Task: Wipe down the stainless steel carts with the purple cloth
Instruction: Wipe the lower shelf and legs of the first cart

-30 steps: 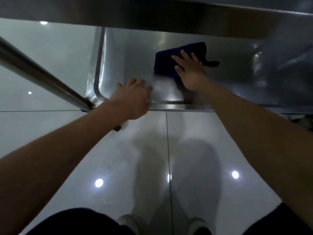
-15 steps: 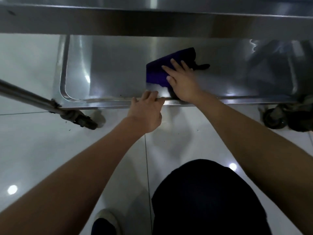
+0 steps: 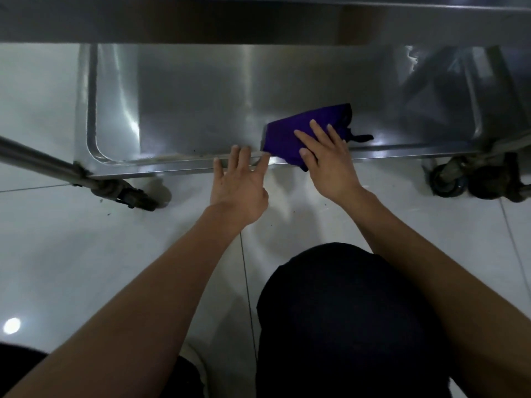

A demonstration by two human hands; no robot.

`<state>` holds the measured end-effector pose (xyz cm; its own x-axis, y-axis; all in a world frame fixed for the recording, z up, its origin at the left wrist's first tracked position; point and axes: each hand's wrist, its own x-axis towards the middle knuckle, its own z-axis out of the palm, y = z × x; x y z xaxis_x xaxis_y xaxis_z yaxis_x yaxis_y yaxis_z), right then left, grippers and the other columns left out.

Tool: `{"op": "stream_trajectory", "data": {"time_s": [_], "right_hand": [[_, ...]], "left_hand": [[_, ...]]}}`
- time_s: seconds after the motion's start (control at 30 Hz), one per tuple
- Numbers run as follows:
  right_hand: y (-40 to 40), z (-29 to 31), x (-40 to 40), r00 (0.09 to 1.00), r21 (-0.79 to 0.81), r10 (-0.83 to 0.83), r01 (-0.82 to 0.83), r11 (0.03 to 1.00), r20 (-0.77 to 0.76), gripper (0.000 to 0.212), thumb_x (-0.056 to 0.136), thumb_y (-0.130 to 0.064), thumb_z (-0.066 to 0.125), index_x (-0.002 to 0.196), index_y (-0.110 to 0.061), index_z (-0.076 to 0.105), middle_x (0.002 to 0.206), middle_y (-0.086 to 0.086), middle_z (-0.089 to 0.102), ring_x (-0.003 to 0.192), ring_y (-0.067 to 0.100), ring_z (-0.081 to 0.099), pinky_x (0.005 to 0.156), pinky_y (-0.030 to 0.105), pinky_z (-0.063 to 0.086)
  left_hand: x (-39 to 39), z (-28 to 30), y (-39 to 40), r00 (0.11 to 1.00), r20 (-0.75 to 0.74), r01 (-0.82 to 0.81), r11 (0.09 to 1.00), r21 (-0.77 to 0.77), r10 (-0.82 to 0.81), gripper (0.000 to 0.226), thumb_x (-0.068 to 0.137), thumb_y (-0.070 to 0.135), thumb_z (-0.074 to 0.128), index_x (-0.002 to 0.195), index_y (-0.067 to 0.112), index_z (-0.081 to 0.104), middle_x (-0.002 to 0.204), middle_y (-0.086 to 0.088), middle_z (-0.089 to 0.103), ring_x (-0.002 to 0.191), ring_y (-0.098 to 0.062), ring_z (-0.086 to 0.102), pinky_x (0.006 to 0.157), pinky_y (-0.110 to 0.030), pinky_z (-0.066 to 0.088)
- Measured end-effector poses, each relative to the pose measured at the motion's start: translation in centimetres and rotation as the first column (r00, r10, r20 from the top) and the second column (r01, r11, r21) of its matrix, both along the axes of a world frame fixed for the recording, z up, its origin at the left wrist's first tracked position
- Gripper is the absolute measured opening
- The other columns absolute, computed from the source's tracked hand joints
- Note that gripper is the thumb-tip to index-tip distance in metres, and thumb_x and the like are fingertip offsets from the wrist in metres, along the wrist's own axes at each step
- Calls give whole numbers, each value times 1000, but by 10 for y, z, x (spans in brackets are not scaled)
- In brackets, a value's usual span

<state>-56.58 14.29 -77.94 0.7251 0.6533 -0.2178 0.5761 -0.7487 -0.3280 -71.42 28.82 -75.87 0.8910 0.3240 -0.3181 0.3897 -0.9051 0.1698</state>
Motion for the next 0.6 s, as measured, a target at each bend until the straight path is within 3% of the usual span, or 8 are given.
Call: {"op": "stream_trajectory", "data": {"time_s": [0.13, 0.33, 0.47, 0.6], "right_hand": [[2, 5, -4, 1000, -68, 14, -13, 998, 14, 47, 109, -38, 23, 156, -37, 26, 167, -3, 11, 154, 28, 3, 121, 54, 7], [16, 26, -13, 996, -277, 38, -15, 961, 77, 50, 109, -29, 26, 158, -29, 18, 168, 2, 7, 154, 33, 2, 124, 53, 8], [12, 45, -15, 995, -379, 98, -90, 921, 3, 56, 109, -24, 29, 160, -23, 8, 168, 6, 1, 154, 35, 1, 123, 52, 14], [18, 47, -10, 993, -342, 117, -103, 934, 22, 54, 108, -34, 32, 159, -27, 16, 168, 4, 5, 153, 35, 2, 121, 58, 16]], "left_hand": [[3, 4, 2, 998, -54, 6, 999, -49, -8, 78, 95, 35, 55, 159, 25, 12, 162, -15, 10, 153, -35, -2, 120, -63, 11], [11, 11, 4, 997, -78, -23, 995, -102, 15, 72, 92, 34, 57, 155, 25, 24, 159, -15, 17, 152, -36, 3, 118, -65, 14], [12, 16, 2, 994, -108, -30, 989, -143, 15, 74, 90, 33, 58, 155, 25, 24, 160, -15, 16, 153, -36, 1, 119, -65, 12], [13, 16, 4, 995, -96, -44, 987, -156, 30, 70, 90, 33, 58, 153, 26, 29, 158, -14, 18, 152, -35, 4, 119, -63, 14]]}}
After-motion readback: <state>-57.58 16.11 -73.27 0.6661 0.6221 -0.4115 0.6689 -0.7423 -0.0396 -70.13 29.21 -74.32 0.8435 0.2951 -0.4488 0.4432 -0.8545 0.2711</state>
